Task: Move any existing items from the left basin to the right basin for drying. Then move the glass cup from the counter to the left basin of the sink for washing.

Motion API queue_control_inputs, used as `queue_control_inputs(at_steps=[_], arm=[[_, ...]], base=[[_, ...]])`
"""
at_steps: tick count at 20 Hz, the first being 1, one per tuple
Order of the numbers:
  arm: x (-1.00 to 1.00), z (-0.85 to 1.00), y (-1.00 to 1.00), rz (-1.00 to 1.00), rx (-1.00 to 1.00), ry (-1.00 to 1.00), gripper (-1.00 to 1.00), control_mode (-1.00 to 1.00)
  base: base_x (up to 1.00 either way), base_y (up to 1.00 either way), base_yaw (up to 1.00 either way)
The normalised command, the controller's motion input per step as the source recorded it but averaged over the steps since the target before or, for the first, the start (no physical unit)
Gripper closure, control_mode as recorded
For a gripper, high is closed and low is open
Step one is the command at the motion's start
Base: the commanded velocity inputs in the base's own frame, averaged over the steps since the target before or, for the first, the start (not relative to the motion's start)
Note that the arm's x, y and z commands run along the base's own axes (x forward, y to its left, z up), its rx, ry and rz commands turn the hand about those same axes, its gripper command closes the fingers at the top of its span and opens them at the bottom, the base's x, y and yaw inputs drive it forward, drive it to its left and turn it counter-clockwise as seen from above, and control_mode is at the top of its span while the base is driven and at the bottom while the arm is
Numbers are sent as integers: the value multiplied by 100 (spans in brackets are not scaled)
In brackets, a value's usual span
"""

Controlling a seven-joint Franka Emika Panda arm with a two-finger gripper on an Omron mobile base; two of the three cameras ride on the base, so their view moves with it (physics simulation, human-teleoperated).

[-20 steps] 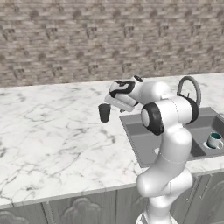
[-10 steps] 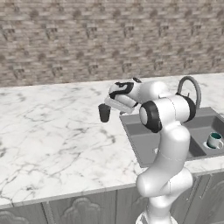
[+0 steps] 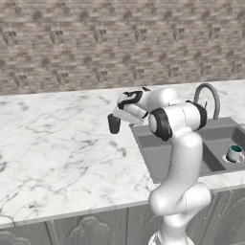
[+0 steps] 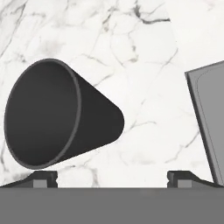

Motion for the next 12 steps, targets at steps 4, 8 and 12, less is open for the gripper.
queue_control_inputs(at_steps=[4, 8, 12], arm=[[21, -7, 1, 0, 0, 4, -100, -100], [4, 17, 0, 0, 3, 0, -100, -100], [4, 31, 6, 0, 1, 1, -100, -100]], base=[[0, 0, 0], [0, 0, 0], [0, 0, 0]])
